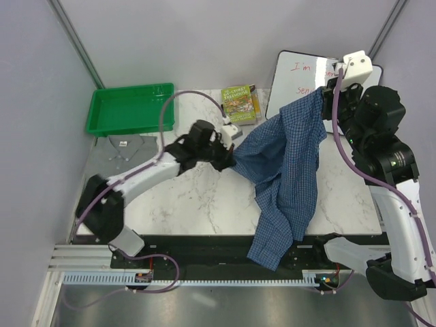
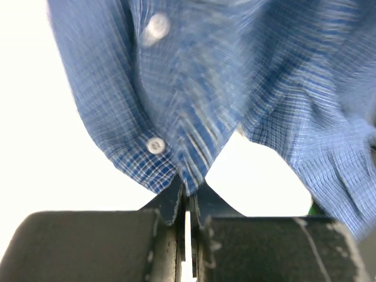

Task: Fold and stack the long sleeve shirts
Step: Flatten the shirt out

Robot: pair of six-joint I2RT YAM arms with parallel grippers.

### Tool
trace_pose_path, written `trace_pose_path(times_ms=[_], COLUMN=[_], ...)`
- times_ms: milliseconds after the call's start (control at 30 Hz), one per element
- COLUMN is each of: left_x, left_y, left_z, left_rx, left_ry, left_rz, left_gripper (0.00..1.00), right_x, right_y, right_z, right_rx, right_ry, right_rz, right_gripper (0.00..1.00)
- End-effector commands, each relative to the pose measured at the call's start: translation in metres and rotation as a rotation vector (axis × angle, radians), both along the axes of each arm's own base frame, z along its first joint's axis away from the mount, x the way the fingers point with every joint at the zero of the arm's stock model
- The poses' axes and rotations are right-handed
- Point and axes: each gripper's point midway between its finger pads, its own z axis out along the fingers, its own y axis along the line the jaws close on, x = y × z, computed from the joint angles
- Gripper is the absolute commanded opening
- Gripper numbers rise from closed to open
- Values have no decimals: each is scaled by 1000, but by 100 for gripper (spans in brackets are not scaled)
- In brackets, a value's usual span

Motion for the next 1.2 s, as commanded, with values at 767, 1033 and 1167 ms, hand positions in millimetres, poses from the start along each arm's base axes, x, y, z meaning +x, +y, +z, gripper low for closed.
trace_pose_path(times_ms=[767,1033,1167], left_x=[57,-66,-56], left_y=[180,127,116], left_z=[69,2,-18], left_rx=[159,279,351], left_ry=[-21,6,-44], left_rz=[-44,-238,-127], left_gripper=[48,90,92], right_x=[28,48,48], right_y=[-14,-9,-10], right_z=[-169,-182,-180], right_rx=[-172,-153,-151], right_ry=[385,418,419], right_rz=[-63,-66,-60], right_gripper=[0,0,0])
